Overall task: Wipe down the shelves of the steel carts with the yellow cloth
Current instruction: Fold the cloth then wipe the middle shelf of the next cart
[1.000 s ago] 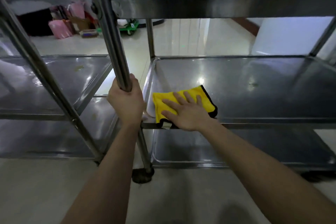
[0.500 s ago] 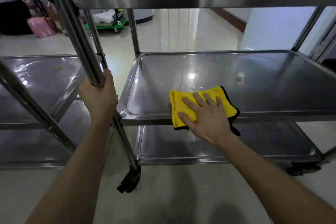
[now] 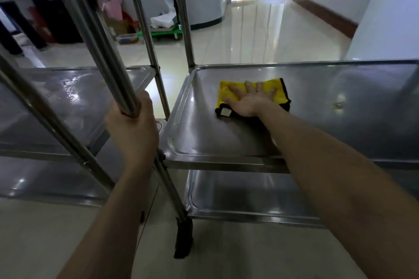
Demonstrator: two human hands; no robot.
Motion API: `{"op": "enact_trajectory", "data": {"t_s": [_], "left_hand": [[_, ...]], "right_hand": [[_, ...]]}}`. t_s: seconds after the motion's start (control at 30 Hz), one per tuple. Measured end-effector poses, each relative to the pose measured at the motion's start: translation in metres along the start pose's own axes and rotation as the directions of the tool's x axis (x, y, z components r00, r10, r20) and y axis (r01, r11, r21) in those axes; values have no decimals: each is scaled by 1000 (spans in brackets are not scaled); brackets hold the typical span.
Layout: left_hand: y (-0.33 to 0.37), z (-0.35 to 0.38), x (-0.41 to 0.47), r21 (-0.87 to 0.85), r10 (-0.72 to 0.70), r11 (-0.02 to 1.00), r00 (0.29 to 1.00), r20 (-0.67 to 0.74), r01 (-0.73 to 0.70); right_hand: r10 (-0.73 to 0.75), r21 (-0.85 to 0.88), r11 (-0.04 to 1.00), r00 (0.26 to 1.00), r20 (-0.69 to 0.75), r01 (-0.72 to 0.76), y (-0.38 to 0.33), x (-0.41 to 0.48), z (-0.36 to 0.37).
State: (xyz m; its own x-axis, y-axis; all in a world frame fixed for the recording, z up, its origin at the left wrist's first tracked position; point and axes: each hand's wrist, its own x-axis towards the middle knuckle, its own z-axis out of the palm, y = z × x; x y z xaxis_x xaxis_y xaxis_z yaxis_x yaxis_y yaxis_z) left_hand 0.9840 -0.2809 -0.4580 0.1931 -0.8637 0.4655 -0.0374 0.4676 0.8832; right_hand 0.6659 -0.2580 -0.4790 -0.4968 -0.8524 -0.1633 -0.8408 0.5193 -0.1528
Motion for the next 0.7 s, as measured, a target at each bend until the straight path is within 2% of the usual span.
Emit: {"op": "enact_trajectory", "data": {"t_s": [0.2, 0.33, 0.43, 0.53, 0.7], "left_hand": [[7, 5, -6, 69, 68, 995, 997, -25, -67], [18, 7, -13, 80, 68, 995, 997, -37, -65], [29, 7, -18, 75, 28, 997, 999, -22, -26], [35, 3, -19, 120, -7, 993, 1000, 4, 6], [39, -8, -17, 105, -102, 991, 986, 129, 88]], "right_hand": [[-159, -38, 987, 987, 5, 159, -102, 21, 8], [-230, -53, 972, 973, 15, 231, -112, -23, 24], [-292, -100, 952, 956, -18, 289, -102, -80, 45], [-304, -51, 952, 953, -9, 303, -76, -121, 50], [-143, -13, 990, 990, -11, 143, 36, -155, 30]]}}
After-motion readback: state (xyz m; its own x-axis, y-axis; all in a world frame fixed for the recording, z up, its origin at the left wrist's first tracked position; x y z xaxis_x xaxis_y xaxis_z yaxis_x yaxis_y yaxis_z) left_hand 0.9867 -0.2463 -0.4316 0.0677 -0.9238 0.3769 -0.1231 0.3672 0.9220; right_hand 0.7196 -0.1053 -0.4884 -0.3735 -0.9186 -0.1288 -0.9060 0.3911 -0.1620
